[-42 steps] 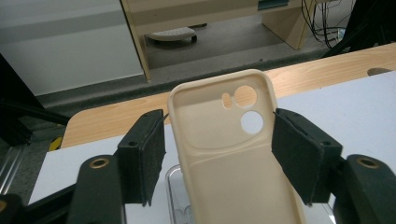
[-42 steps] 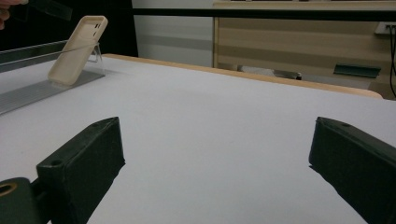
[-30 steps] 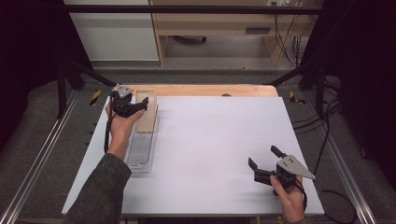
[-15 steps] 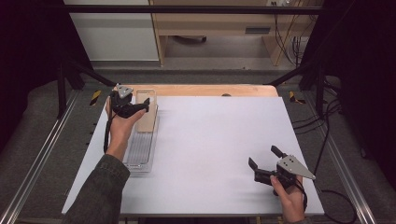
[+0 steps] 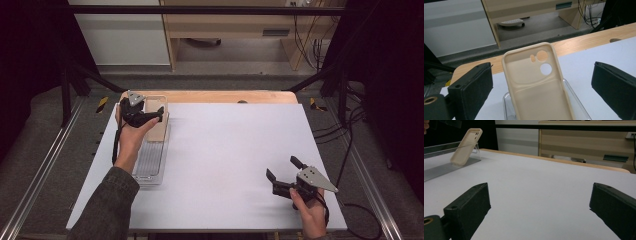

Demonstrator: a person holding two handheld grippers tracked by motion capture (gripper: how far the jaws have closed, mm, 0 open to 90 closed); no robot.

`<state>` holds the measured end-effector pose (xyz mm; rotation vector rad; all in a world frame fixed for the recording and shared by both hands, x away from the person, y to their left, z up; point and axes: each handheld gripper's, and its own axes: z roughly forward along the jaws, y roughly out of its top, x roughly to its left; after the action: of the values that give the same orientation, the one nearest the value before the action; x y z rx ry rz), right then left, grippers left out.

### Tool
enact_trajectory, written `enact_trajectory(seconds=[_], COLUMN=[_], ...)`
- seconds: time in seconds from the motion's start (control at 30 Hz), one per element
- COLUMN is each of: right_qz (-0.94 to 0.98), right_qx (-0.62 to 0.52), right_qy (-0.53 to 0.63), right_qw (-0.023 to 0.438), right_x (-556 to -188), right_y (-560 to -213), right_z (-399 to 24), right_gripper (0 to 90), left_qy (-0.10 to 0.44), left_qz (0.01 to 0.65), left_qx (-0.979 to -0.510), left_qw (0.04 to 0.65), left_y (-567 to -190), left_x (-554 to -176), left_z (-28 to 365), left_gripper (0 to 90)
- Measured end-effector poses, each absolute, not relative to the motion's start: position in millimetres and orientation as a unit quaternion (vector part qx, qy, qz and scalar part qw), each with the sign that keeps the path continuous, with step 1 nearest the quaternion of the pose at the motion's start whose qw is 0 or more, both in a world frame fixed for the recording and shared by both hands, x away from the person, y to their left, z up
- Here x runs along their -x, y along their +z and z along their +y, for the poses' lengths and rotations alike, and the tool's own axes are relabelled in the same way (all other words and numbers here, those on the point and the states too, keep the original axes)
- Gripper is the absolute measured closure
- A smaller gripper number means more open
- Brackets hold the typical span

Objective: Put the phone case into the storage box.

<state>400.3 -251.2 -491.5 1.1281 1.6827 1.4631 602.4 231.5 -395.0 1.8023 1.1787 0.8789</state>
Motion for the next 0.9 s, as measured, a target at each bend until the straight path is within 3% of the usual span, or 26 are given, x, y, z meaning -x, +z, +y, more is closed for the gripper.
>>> enact_trajectory(seconds=[0.9], right_qz=[0.64], right_qx=[-0.427], right_qy=[0.555], right_qw=[0.317], right_x=[-399.7], right_y=[-491.1], right_z=[-249.4], right_gripper=[3.0], left_qy=[0.347], left_qz=[0.422], left_qx=[-0.712], left_qw=[0.442], left_y=[-385.9], left_x=[-592.9], left_z=[218.9], left_gripper=[4.3])
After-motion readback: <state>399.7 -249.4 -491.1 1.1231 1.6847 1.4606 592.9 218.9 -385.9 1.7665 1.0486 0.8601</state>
